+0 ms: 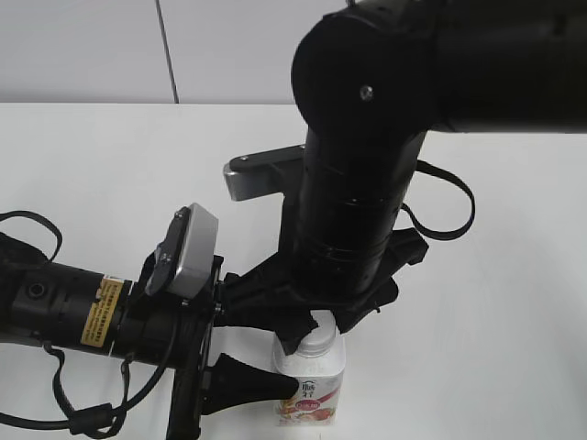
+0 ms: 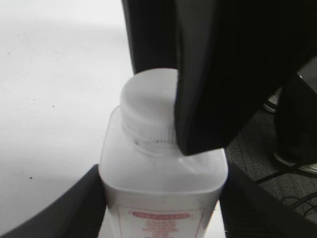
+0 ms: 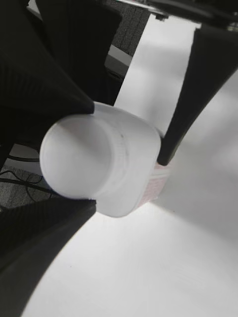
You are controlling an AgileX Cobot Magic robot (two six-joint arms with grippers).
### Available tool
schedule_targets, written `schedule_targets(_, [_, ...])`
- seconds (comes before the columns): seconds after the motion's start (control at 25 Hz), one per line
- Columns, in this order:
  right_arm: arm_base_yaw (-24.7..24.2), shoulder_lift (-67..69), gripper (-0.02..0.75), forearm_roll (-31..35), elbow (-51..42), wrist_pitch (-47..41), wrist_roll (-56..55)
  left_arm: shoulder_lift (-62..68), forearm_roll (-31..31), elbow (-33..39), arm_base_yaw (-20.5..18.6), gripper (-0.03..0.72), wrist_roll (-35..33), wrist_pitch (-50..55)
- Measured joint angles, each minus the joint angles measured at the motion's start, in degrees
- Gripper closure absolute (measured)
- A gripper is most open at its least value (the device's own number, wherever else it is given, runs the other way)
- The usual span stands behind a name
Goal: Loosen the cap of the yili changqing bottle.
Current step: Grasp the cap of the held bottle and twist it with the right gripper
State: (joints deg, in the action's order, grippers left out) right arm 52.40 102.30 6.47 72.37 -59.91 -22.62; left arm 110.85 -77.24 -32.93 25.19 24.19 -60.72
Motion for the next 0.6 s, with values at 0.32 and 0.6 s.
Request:
schedule_targets(0.32, [0.0, 0.3, 0.314, 0.6, 0.0, -0.2, 0.7, 0.0, 0.0, 0.0, 0.0, 0.258, 0.0, 0.0])
schedule_targets(0.6, [0.0, 0.3, 0.340, 0.6, 0.0, -0.3, 1.6, 0.0, 0.0, 0.0, 0.0, 0.258, 0.0, 0.0])
